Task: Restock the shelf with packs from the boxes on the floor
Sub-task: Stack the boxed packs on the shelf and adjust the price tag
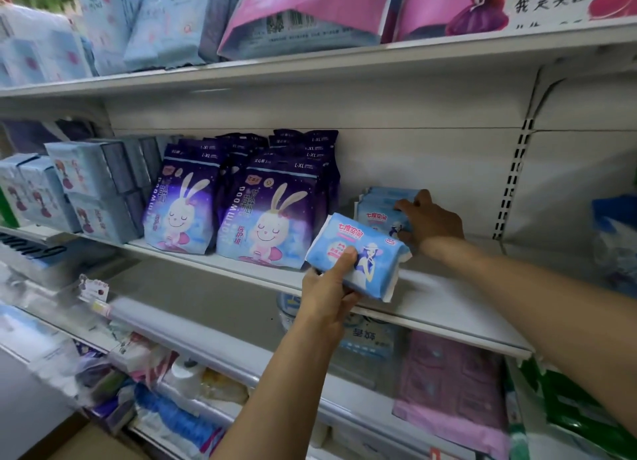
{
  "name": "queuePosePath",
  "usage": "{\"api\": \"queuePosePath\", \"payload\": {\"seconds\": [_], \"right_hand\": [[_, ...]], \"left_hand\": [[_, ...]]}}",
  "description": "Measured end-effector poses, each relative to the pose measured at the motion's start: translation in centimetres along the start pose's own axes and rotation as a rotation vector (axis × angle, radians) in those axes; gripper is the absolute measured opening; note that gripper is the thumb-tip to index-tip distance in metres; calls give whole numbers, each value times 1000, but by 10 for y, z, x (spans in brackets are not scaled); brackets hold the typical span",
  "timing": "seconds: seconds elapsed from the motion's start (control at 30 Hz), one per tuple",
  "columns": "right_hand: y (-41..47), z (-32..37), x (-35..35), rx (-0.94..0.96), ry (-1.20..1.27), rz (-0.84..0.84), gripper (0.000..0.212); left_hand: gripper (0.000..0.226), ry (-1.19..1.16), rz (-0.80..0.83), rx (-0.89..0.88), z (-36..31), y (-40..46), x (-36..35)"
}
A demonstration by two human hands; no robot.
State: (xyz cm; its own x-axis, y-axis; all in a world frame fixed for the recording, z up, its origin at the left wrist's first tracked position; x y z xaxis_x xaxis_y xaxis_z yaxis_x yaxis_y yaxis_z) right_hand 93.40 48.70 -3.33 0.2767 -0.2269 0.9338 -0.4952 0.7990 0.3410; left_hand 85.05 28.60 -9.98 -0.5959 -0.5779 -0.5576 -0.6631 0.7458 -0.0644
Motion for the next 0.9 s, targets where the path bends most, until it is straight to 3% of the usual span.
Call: {"api": "queuePosePath", "payload": {"seconds": [0.13, 0.2, 0.27, 0.33, 0.4, 0.5, 0.6, 0.7, 0.9], "right_hand": [[-13, -3, 17, -15, 98, 13, 44], [-28, 1, 31, 0, 400, -25, 34], [-47, 8, 31, -66, 853, 149, 30], [-71, 22, 25, -70, 1016, 446, 43], [-85, 31, 22, 32, 972, 525, 54], [-88, 30, 24, 87, 981, 375, 53], [-79, 20, 25, 102, 985, 204, 45], [-67, 8, 15, 96, 793, 133, 46], [-53, 8, 12, 65, 507, 16, 53]], "left_hand": [[43, -4, -20, -6, 1, -4, 6], [44, -9, -22, -17, 0, -6, 7], [41, -18, -18, -32, -1, -7, 6], [37, -13, -9, -50, -3, -8, 3], [28, 1, 13, -69, -4, -8, -2], [19, 5, 64, -68, -2, -6, -13], [35, 50, 49, -26, 5, 3, -14], [49, 76, 14, 33, 11, 9, -12], [18, 20, 50, 107, 20, 17, -25]]}}
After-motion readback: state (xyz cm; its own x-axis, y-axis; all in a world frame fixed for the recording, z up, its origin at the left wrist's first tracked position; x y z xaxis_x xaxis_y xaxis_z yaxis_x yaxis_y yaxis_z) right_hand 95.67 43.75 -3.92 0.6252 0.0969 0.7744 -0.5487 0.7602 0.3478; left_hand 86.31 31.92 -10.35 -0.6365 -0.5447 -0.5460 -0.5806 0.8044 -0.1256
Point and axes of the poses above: each hand's wrist, its own y-axis towards the middle knuckle, its own x-axis out of the back of the hand, z = x × y, the point moved 7 cm from there along y, towards the middle knuckle, and after that the axes turned 7 degrees about -x, right-handed, at the moved point
